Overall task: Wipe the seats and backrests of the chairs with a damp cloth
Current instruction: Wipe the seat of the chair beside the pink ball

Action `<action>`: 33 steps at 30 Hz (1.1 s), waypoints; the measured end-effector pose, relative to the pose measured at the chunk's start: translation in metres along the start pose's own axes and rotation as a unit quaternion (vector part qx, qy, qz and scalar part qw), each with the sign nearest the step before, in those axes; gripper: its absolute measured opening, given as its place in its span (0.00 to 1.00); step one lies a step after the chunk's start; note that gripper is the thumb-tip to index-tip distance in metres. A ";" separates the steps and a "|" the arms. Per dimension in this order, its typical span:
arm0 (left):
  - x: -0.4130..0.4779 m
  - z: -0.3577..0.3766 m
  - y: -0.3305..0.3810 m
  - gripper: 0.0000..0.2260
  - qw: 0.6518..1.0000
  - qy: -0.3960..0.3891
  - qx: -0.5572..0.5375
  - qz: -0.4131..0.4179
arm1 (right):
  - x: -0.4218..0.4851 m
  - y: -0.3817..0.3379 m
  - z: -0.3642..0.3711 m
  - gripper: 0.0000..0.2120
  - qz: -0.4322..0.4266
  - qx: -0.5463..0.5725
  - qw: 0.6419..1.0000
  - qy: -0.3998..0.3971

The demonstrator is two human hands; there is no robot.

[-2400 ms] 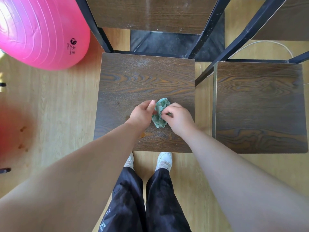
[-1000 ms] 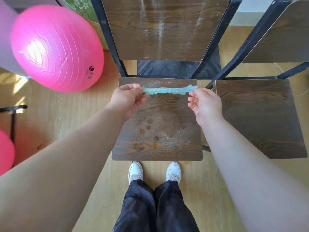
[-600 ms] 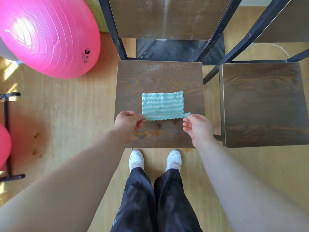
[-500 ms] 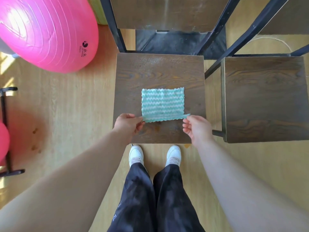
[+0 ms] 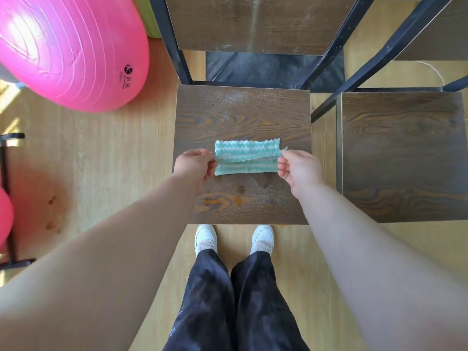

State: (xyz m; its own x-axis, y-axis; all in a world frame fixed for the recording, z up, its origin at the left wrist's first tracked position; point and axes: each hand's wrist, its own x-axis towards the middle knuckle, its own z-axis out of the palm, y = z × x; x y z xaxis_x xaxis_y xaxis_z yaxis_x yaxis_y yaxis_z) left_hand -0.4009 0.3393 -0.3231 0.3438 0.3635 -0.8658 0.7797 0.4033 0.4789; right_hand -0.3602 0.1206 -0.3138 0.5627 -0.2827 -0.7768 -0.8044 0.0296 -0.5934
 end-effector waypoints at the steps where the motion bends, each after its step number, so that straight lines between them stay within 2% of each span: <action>1: 0.003 0.003 0.005 0.04 1.000 0.002 -0.001 0.004 | 0.004 -0.006 0.003 0.02 -0.004 -0.001 1.000 -0.003; 6: 0.017 0.007 0.017 0.05 0.998 0.034 0.039 0.021 | 0.021 -0.020 0.011 0.07 -0.020 -0.043 0.999 -0.013; 8: 0.017 0.006 0.016 0.07 0.992 0.048 0.104 0.054 | 0.026 -0.019 0.009 0.08 -0.022 -0.071 0.997 -0.009; 10: 0.014 0.004 0.012 0.10 0.956 0.057 0.258 0.127 | 0.028 -0.016 0.007 0.08 -0.032 -0.103 0.994 -0.003; 12: 0.011 0.001 0.006 0.11 0.892 0.044 0.399 0.210 | 0.028 -0.010 0.004 0.07 -0.057 -0.156 0.986 0.007; 14: 0.014 0.000 -0.003 0.12 0.841 0.021 0.472 0.264 | 0.027 -0.003 0.002 0.07 -0.085 -0.218 0.972 0.009; 16: 0.017 -0.001 -0.011 0.10 0.819 0.012 0.504 0.274 | 0.030 0.003 0.002 0.08 -0.110 -0.275 0.955 0.013; 18: 0.019 -0.002 -0.014 0.08 0.819 0.020 0.511 0.260 | 0.035 0.006 0.003 0.12 -0.127 -0.354 0.926 0.025; 21: 0.021 -0.002 -0.016 0.09 0.821 0.026 0.514 0.247 | 0.037 0.008 0.005 0.17 -0.090 -0.441 0.892 0.039; 26: 0.020 -0.002 -0.016 0.11 0.835 0.034 0.494 0.242 | 0.035 0.016 0.005 0.17 0.024 -0.390 0.919 0.051; 29: 0.021 -0.006 -0.017 0.16 0.823 0.035 0.504 0.259 | 0.034 0.019 0.008 0.16 0.031 -0.377 0.924 0.061; 33: 0.022 -0.016 -0.017 0.18 0.800 0.043 0.526 0.284 | 0.032 0.025 0.013 0.06 0.007 -0.320 0.945 0.061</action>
State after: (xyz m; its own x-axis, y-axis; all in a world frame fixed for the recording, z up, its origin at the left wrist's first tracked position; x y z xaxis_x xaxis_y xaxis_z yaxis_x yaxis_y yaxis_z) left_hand -0.4154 0.3535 -0.3478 0.7975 0.3126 -0.5160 0.5350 -0.7618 0.3653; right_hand -0.3600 0.1244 -0.3558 0.5568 -0.3966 -0.7299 -0.7840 -0.5414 -0.3039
